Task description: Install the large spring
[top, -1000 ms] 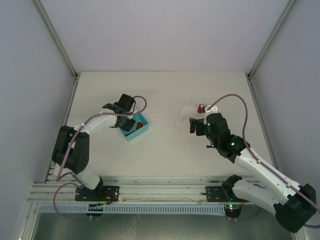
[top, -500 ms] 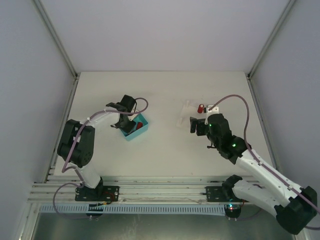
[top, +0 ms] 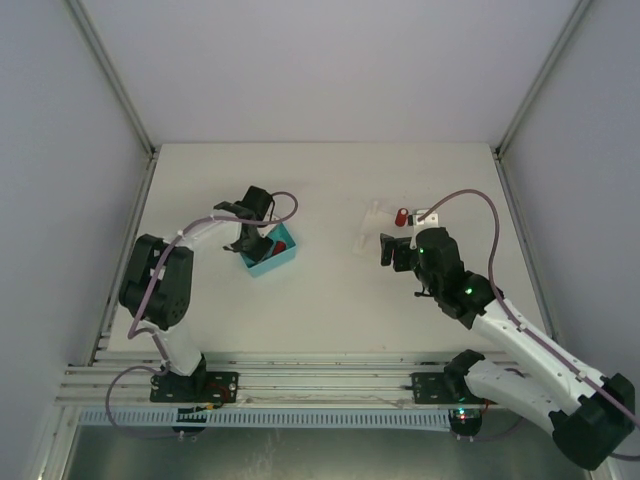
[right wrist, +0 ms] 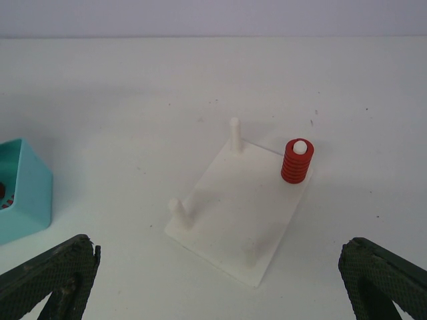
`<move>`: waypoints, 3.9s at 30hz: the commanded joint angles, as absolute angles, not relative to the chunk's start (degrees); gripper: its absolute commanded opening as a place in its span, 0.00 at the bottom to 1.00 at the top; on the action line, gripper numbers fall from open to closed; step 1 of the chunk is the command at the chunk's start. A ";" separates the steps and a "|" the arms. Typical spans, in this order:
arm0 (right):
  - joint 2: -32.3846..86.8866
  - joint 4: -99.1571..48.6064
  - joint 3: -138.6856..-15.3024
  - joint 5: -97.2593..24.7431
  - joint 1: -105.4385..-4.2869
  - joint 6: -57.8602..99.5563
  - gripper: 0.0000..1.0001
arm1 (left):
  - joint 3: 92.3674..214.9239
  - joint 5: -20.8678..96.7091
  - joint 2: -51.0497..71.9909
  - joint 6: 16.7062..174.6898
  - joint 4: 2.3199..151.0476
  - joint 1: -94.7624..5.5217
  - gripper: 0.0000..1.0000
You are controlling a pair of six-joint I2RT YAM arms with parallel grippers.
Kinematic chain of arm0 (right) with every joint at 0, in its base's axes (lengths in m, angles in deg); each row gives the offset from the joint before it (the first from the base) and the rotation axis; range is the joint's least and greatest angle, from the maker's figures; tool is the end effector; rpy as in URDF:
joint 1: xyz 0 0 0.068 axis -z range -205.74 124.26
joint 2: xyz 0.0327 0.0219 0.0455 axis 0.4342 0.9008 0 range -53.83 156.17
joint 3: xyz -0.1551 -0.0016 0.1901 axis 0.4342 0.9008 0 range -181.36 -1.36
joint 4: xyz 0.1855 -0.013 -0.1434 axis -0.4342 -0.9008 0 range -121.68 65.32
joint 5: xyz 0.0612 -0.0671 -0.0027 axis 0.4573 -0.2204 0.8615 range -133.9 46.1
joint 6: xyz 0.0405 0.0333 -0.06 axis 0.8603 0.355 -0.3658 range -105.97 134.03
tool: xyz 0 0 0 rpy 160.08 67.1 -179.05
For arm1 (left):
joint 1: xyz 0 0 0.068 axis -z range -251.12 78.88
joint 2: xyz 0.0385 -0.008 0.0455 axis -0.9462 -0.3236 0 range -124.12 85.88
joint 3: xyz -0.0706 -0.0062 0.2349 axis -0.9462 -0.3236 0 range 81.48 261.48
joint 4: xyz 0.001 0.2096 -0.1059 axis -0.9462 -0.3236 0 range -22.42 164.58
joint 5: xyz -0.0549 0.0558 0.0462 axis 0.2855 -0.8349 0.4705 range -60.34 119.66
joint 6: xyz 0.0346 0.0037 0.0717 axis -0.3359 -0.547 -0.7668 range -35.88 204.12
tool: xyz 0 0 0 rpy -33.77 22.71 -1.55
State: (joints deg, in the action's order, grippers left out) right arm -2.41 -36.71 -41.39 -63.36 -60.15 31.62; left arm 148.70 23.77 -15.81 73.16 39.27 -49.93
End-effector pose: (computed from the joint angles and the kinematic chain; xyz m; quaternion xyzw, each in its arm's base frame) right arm 0.1978 0.1080 0.2585 -0.0288 0.8286 0.1102 0.5482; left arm 0.3095 -0.1125 0.1377 0.2635 0.9472 0.0347 0.1792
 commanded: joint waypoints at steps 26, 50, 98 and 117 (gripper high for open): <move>-5.41 -36.22 -40.40 -64.67 -60.25 31.87 0.99 | 148.25 26.79 -11.44 70.50 41.80 -51.13 0.14; -3.58 -32.44 -37.25 -65.70 -60.28 31.96 0.99 | 149.08 27.30 -8.15 73.81 40.52 -51.08 0.41; -2.52 -33.64 -39.15 -67.42 -60.18 31.50 0.99 | 149.62 28.41 -12.86 65.25 46.35 -52.78 0.12; 8.80 -45.94 -59.17 -36.99 -60.06 39.60 0.94 | 131.41 44.62 15.27 70.07 81.81 -45.31 0.08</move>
State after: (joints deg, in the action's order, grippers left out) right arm 6.07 -40.78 -53.76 -48.26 -60.08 37.43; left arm 137.24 38.61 10.98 68.98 64.17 -50.06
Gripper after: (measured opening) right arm 0.964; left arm 0.325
